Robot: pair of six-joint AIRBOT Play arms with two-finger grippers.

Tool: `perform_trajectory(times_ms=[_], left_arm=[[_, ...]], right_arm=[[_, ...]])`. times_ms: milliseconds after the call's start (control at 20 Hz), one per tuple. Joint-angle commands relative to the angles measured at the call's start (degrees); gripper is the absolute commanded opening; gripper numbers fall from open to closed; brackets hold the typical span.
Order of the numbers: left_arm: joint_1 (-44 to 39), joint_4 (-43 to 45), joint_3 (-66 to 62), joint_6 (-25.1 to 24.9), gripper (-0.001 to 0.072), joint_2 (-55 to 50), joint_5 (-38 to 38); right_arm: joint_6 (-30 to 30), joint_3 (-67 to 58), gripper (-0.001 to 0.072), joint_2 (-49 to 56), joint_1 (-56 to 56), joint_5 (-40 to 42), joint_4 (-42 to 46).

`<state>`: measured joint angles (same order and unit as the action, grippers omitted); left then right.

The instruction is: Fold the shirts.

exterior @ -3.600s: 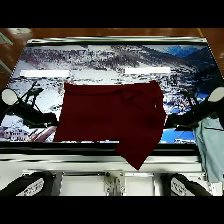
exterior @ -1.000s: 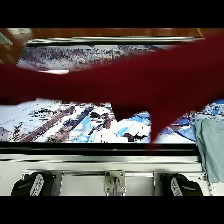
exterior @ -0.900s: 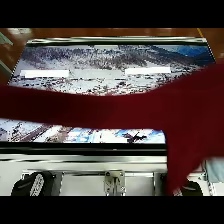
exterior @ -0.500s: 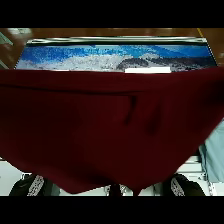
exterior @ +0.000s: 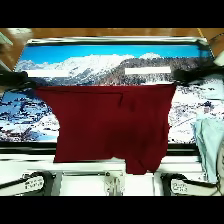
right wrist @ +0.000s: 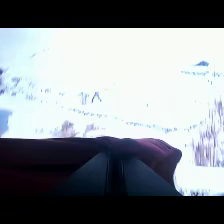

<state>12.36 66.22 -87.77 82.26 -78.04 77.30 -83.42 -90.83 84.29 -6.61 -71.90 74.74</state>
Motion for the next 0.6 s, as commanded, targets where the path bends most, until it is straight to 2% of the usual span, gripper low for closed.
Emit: perform_trajectory(times_ms=[0, 150, 250, 400, 550], left_arm=[[-4.92, -0.17, -5.20, -0.13, 0.0038, -17.05, -15.08], [-7.43, -0.20, -11.58, -0.61, 0.0038, -26.51, -22.80], [-8.92, -0.20, -12.61, -0.59, 0.0039, -30.27, -28.79], [-10.16, -0.22, -12.59, -0.55, 0.0039, -33.97, -29.11], [-9.46, -0.09, -13.00, -0.81, 0.0039, -33.90, -19.87]], right_arm=[[-0.15, 1.55, 0.0058, 11.93, 3.72, 27.17, -0.24], [-0.13, 1.55, 0.0059, 17.57, 5.07, 43.06, -0.26], [-0.15, 1.55, 0.0059, 20.48, 5.35, 48.37, -0.79], [-1.05, 1.55, 0.0059, 23.67, 5.35, 44.96, -0.92], [-1.40, 1.55, 0.0059, 22.51, 5.01, 34.16, -0.44]])
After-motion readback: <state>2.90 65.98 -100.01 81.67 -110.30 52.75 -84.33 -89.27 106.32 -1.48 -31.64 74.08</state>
